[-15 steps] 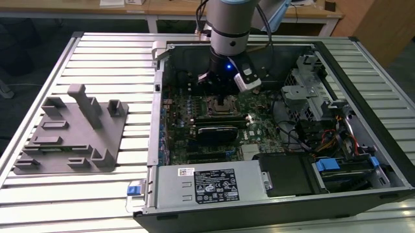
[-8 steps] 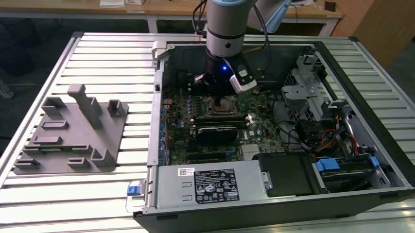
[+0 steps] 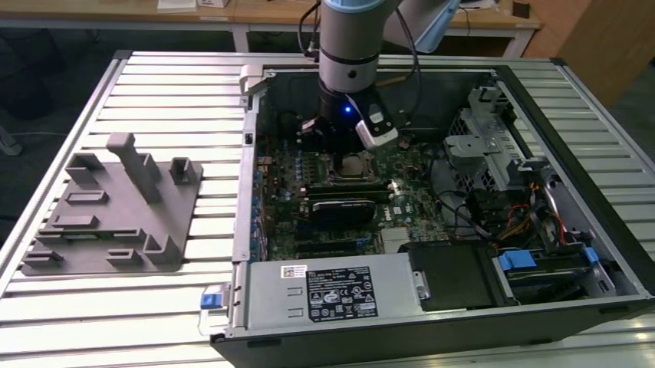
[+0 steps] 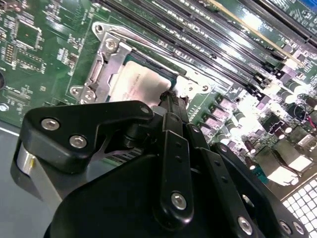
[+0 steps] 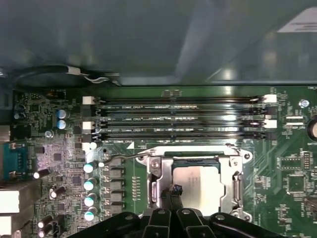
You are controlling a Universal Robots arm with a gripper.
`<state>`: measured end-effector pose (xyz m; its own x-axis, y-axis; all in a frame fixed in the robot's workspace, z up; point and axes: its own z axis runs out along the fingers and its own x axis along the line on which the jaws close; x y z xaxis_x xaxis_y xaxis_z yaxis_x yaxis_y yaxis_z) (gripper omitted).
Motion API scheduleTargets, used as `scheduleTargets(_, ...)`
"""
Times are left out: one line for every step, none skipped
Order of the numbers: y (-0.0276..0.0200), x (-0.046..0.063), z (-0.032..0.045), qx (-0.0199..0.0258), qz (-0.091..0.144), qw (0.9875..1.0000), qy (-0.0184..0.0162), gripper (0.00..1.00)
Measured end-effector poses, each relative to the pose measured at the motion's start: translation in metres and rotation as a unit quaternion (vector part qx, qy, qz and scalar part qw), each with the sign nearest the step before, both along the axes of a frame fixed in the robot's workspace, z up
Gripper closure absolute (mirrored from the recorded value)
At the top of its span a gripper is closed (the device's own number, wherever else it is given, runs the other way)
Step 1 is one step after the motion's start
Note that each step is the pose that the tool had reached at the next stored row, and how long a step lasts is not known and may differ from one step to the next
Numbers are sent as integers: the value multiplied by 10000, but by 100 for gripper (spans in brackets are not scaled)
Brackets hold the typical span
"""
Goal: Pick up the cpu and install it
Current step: 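Close the cpu cover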
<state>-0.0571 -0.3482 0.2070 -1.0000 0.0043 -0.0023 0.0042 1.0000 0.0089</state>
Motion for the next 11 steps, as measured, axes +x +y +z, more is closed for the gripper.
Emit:
scheduleTargets(0, -10, -4, 1, 0, 10000, 0, 89)
scheduleTargets(1, -19, -10, 2, 0, 10000, 0, 89)
scheduleTargets(1, -25, -17, 2, 0, 10000, -1, 89)
scheduleTargets(0, -32, -22, 2, 0, 10000, -1, 89)
scheduleTargets(0, -38, -28, 1, 0, 10000, 0, 89)
scheduleTargets(0, -43, -32, 1, 0, 10000, 0, 89)
scheduleTargets(0, -47, -36, 1, 0, 10000, 0, 89)
scheduleTargets(0, -49, -41, 1, 0, 10000, 0, 89)
scheduleTargets(0, -50, -47, 2, 0, 10000, 0, 89)
scheduleTargets(0, -51, -52, 2, 1, 10000, -1, 89)
scheduleTargets(0, -52, -56, 1, 1, 10000, 0, 89)
